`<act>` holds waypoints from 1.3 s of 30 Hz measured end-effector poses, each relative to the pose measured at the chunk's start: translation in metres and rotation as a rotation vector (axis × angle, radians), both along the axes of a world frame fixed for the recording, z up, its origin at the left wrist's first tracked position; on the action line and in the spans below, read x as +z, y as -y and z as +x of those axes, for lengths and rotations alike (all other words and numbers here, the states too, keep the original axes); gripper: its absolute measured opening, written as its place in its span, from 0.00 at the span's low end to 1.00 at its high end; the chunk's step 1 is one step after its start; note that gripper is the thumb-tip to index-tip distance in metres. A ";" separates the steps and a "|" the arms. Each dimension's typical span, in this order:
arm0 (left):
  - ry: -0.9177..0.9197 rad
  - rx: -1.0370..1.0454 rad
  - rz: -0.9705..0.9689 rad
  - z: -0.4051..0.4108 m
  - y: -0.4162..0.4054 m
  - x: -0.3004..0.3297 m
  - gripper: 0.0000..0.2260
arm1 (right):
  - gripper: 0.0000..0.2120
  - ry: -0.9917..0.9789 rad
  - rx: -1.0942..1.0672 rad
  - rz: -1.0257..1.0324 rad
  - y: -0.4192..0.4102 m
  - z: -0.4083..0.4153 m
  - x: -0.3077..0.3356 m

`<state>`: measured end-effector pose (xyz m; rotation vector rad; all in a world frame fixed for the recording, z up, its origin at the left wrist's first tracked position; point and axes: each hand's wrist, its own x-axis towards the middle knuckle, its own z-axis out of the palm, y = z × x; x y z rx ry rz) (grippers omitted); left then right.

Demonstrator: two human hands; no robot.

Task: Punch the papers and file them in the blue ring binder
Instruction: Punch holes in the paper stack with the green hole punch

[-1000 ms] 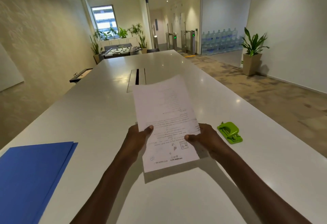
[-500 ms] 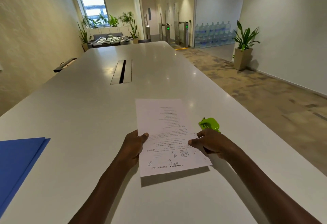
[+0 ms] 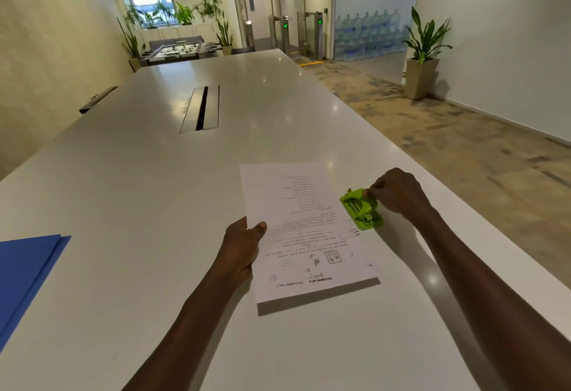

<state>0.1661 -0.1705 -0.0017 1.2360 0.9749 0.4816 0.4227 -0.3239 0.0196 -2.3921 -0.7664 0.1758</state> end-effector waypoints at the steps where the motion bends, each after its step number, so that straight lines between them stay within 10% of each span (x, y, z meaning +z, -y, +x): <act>1: -0.001 -0.002 -0.004 0.002 0.002 -0.001 0.06 | 0.12 -0.009 -0.002 -0.014 -0.001 0.001 -0.003; 39: -0.017 0.014 -0.036 0.033 0.034 -0.008 0.08 | 0.11 -0.148 -0.024 0.070 -0.002 0.011 -0.018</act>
